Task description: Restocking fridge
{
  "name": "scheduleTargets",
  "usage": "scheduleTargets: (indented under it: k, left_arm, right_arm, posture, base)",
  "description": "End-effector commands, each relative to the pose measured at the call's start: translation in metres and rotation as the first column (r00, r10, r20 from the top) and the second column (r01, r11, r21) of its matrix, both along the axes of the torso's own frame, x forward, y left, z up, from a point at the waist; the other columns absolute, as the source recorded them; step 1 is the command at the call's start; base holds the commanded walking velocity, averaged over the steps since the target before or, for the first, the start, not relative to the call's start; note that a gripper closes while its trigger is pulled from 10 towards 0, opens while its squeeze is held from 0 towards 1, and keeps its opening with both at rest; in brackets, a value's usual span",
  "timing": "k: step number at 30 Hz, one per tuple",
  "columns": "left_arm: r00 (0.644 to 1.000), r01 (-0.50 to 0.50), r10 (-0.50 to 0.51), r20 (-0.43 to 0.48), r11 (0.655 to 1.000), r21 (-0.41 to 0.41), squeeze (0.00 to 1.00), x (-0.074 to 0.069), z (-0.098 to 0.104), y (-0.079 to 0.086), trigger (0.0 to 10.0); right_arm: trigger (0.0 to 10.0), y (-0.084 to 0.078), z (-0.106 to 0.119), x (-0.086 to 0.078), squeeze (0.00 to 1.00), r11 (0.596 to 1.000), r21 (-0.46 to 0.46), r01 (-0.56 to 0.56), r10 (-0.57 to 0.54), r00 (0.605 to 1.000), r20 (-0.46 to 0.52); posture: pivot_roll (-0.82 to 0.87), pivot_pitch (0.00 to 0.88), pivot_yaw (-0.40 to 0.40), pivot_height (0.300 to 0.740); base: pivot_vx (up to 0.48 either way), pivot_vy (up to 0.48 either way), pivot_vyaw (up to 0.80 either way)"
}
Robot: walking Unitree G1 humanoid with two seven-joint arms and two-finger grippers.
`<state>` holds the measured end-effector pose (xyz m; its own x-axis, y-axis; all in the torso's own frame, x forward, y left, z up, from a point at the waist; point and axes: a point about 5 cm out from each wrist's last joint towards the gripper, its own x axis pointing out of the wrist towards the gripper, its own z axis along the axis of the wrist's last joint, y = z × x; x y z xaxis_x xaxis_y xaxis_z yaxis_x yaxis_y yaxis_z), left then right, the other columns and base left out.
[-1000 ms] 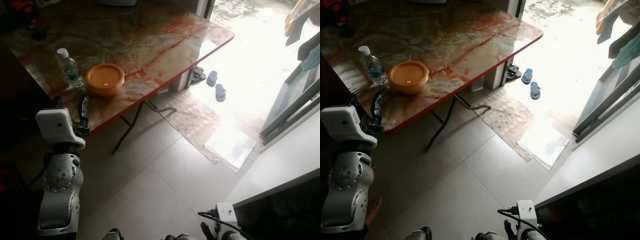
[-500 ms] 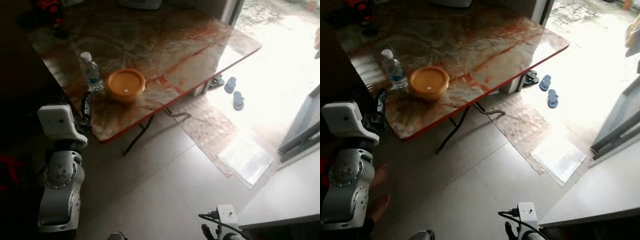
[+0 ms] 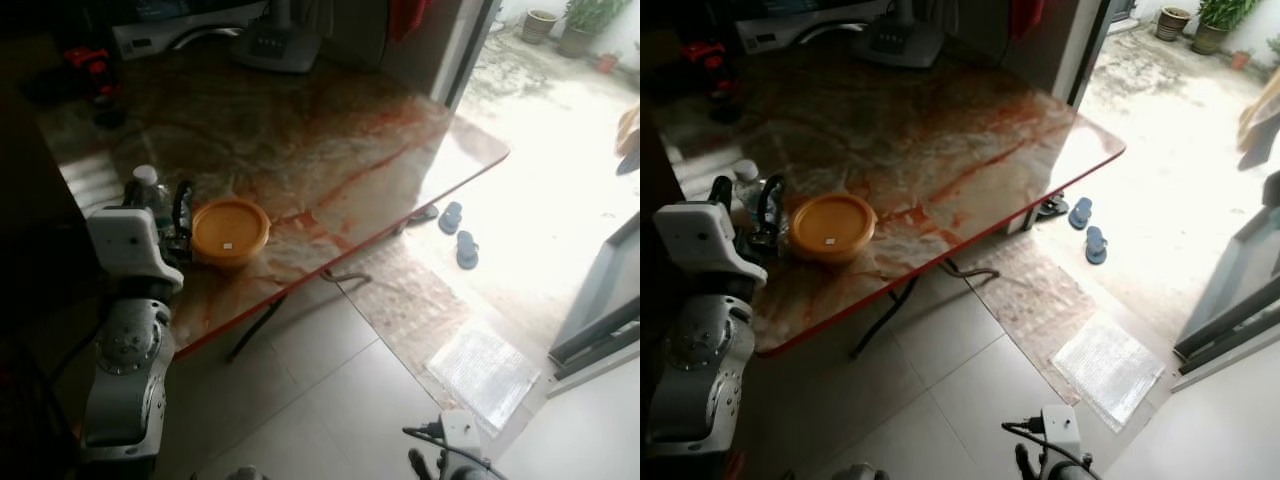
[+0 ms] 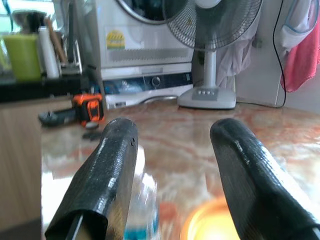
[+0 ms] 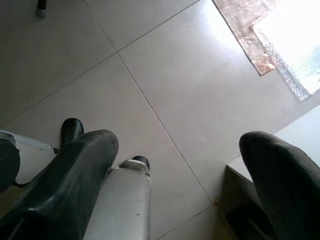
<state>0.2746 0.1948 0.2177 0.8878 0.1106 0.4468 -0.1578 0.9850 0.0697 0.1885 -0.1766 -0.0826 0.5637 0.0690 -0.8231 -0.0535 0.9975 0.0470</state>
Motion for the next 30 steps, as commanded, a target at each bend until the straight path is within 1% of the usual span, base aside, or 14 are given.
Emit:
scheduleTargets:
  k: [1, 11, 14, 19, 22, 24, 25, 27, 29, 30]
  left_arm:
    - [1.0, 0.017, -0.017, 0.017, 1.0, 0.005, 0.0, 0.0, 0.006, -0.005, 10.0]
    - [0.999, 0.002, -0.002, 0.037, 1.0, 0.016, 0.0, -0.001, 0.011, -0.007, 10.0]
    - [0.999, 0.0, -0.002, 0.039, 0.999, 0.041, 0.0, -0.001, 0.013, -0.009, 10.0]
    - [0.999, 0.015, -0.017, 0.036, 0.999, 0.044, 0.0, 0.001, 0.016, -0.01, 10.0]
    - [0.999, 0.039, -0.041, 0.034, 0.998, 0.045, 0.0, 0.003, 0.018, -0.012, 10.0]
    - [0.992, 0.122, -0.123, 0.007, 0.991, 0.046, 0.0, 0.006, 0.018, -0.019, 10.0]
    - [0.992, 0.122, -0.123, 0.007, 0.991, 0.046, 0.0, 0.006, 0.018, -0.019, 10.0]
    - [0.967, 0.254, -0.254, -0.018, 0.965, 0.067, 0.0, 0.008, 0.023, -0.032, 10.0]
    - [0.946, 0.324, -0.321, -0.05, 0.941, 0.098, 0.0, 0.008, 0.024, -0.039, 10.0]
    - [0.928, 0.371, -0.365, -0.074, 0.921, 0.118, 0.0, 0.008, 0.023, -0.043, 10.0]
  right_arm:
    - [10.0, -0.011, -0.002, -0.007, 0.0, 0.999, -0.033, 0.006, -0.006, 1.0, -0.024]
    - [10.0, -0.011, -0.002, -0.006, 0.0, 1.0, -0.021, 0.012, -0.013, 1.0, -0.021]
    - [10.0, -0.01, -0.002, -0.006, 0.0, 1.0, -0.023, 0.007, -0.007, 1.0, -0.023]
    - [10.0, -0.01, -0.002, -0.006, 0.0, 1.0, -0.019, 0.018, -0.018, 1.0, -0.022]
    - [10.0, -0.009, -0.002, -0.006, 0.0, 0.999, -0.011, 0.031, -0.032, 0.999, -0.021]
    - [10.0, -0.01, -0.002, -0.006, 0.0, 0.999, -0.013, 0.037, -0.037, 0.999, -0.021]
    - [10.0, -0.01, -0.002, -0.006, 0.0, 0.999, -0.013, 0.037, -0.037, 0.999, -0.021]
    - [10.0, -0.01, -0.002, -0.006, 0.0, 0.999, -0.013, 0.038, -0.038, 0.999, -0.02]
    - [10.0, -0.01, -0.002, -0.006, 0.0, 0.999, -0.012, 0.039, -0.04, 0.999, -0.019]
    - [10.0, -0.01, -0.002, -0.006, 0.0, 0.999, -0.012, 0.039, -0.039, 0.999, -0.019]
  posture:
    - [0.04, 0.147, -0.083, 0.74]
    - [0.05, 0.178, -0.086, 0.74]
    - [0.05, 0.183, -0.086, 0.74]
    - [0.05, 0.192, -0.084, 0.74]
    - [0.06, 0.194, -0.084, 0.74]
    - [0.06, 0.195, -0.084, 0.74]
    - [0.06, 0.195, -0.084, 0.74]
    - [0.06, 0.197, -0.088, 0.74]
    - [0.06, 0.196, -0.089, 0.74]
    - [0.07, 0.195, -0.088, 0.74]
  base:
    - [0.349, 0.0, 0.8]
    - [0.349, 0.0, 0.75]
    - [0.0, 0.0, 0.8]
    - [0.0, 0.0, 0.79]
    - [0.0, 0.0, 0.15]
    - [0.0, 0.0, 0.0]
    - [0.0, 0.0, 0.0]
    - [0.0, 0.0, 0.0]
    - [0.0, 0.0, 0.0]
    - [0.0, 0.0, 0.0]
